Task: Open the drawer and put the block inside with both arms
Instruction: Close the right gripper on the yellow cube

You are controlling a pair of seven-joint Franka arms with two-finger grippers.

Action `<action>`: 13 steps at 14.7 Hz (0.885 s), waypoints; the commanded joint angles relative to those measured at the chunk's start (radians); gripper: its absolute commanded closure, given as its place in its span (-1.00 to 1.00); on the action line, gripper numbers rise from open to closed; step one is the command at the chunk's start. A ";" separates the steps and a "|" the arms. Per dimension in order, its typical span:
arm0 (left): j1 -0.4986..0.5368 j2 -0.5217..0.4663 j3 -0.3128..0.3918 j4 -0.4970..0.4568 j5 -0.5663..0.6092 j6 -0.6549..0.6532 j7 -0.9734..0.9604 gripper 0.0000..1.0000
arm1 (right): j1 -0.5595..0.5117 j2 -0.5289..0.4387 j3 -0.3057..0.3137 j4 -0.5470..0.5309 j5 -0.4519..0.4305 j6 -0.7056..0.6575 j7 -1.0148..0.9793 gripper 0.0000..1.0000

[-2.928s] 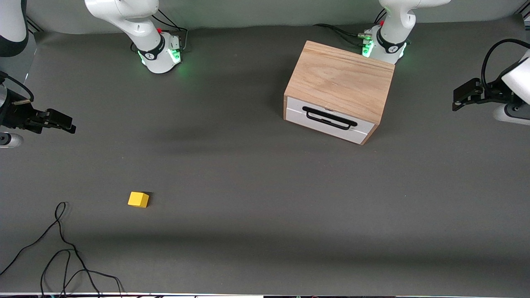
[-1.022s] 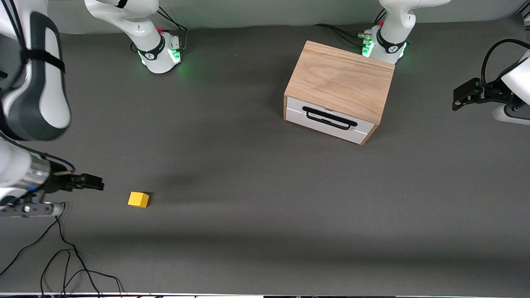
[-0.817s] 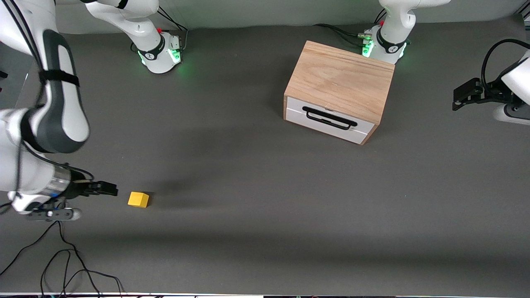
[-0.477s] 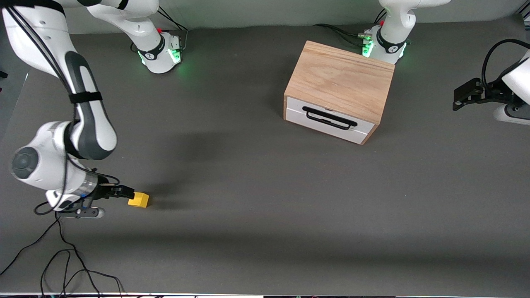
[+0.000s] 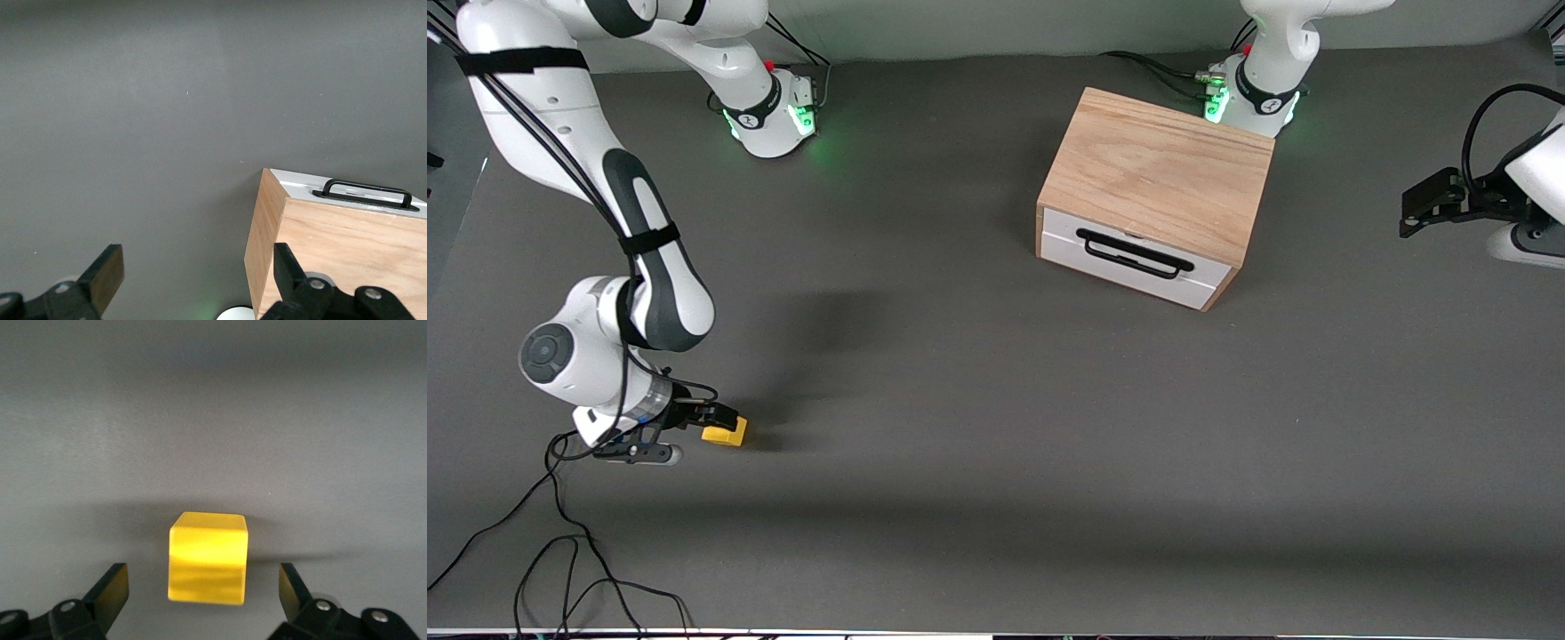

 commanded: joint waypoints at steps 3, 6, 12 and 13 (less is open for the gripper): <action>0.003 -0.013 -0.001 -0.010 0.011 -0.008 0.008 -1.00 | 0.004 0.029 -0.003 -0.001 0.022 0.048 0.004 -1.00; 0.003 -0.013 -0.001 -0.010 0.011 -0.008 0.008 -1.00 | 0.004 0.043 -0.003 0.002 0.023 0.055 0.004 -1.00; 0.003 -0.013 -0.001 -0.010 0.011 -0.008 0.008 -1.00 | 0.003 0.057 -0.003 0.002 0.029 0.067 0.004 -1.00; 0.003 -0.013 -0.001 -0.010 0.011 -0.008 0.008 -1.00 | 0.003 0.057 -0.003 0.002 0.029 0.067 0.004 -1.00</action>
